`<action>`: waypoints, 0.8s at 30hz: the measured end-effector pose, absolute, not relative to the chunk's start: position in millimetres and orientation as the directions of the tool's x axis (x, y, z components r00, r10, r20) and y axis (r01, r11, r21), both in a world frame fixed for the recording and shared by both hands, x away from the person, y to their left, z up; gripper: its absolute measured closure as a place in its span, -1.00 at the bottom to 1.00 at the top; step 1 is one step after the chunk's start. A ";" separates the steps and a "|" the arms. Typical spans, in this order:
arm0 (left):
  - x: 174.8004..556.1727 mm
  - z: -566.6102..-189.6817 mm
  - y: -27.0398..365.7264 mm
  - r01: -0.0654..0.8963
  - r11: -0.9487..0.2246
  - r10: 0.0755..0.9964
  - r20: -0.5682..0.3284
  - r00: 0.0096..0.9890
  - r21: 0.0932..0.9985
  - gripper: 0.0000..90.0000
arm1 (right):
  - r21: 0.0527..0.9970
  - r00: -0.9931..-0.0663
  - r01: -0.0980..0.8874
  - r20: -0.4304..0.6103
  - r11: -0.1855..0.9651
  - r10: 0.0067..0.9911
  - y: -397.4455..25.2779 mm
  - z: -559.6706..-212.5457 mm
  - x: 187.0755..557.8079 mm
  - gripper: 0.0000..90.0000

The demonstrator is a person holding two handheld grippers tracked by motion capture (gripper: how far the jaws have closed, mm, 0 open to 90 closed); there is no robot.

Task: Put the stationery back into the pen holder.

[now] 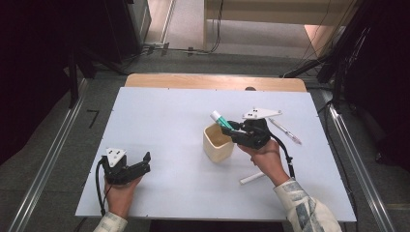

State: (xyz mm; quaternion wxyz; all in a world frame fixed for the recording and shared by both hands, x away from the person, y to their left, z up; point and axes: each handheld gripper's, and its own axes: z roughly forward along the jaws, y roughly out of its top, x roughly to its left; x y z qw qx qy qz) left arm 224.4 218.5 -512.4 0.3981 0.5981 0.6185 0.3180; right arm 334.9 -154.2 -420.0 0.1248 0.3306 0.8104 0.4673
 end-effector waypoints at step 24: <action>224.3 -512.5 218.4 0.484 0.082 0.993 -0.113 0.036 0.872 -0.88 | 0.816 -0.765 0.425 0.092 0.392 0.638 -136.7 -431.7 337.4 0.41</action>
